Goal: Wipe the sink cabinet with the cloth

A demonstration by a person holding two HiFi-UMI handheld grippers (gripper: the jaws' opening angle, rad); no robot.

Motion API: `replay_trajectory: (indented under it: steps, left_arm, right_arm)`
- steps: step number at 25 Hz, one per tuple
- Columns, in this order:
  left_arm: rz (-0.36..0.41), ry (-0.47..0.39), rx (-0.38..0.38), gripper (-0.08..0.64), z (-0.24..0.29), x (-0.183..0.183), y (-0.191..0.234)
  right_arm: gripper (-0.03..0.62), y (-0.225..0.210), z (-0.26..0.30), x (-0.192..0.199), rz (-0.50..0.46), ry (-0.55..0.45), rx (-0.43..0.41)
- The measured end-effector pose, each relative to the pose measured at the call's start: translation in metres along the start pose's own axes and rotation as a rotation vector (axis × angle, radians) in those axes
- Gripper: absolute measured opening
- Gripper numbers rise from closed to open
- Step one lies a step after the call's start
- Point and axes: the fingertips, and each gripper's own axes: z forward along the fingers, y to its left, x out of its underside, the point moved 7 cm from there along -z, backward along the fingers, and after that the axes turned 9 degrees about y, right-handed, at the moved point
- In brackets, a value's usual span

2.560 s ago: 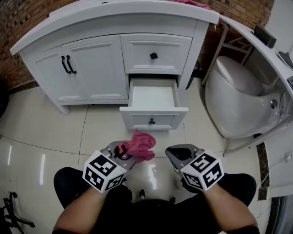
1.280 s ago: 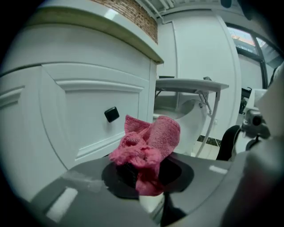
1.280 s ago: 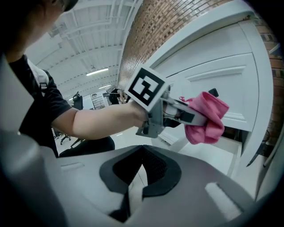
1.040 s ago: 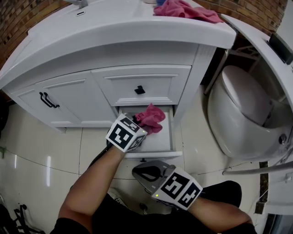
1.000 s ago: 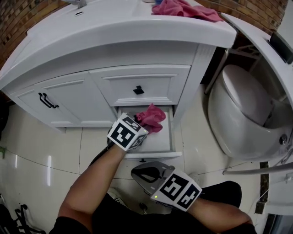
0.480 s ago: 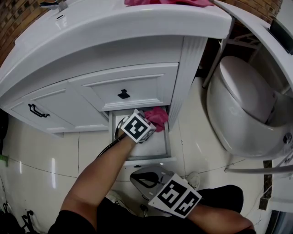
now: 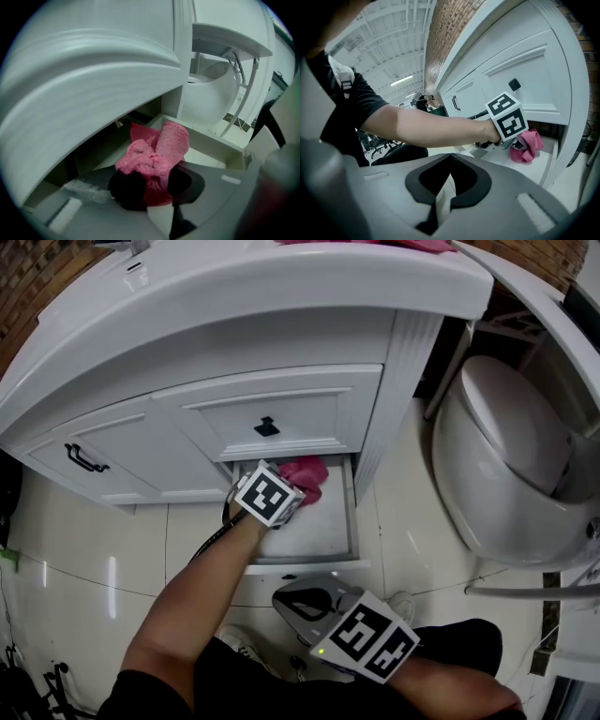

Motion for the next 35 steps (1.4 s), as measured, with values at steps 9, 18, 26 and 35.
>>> replay_trajectory:
  steps: [9, 18, 26, 35]
  left_arm:
    - [-0.031, 0.035, -0.051, 0.091, -0.023, 0.034, 0.024]
    - [-0.052, 0.096, -0.121, 0.089, -0.041, 0.067, 0.045]
    - [-0.052, 0.061, -0.088, 0.089, -0.047, 0.058, 0.029]
    - [0.086, -0.006, 0.128, 0.089, -0.038, 0.013, -0.050]
  right_arm:
    - [0.006, 0.006, 0.011, -0.002, -0.011, 0.016, -0.011]
    - [0.006, 0.007, 0.013, 0.000, -0.013, 0.028, 0.002]
    - [0.006, 0.010, 0.010, 0.001, -0.017, 0.024, 0.006]
    - [0.006, 0.015, 0.008, 0.006, -0.021, 0.028, -0.009]
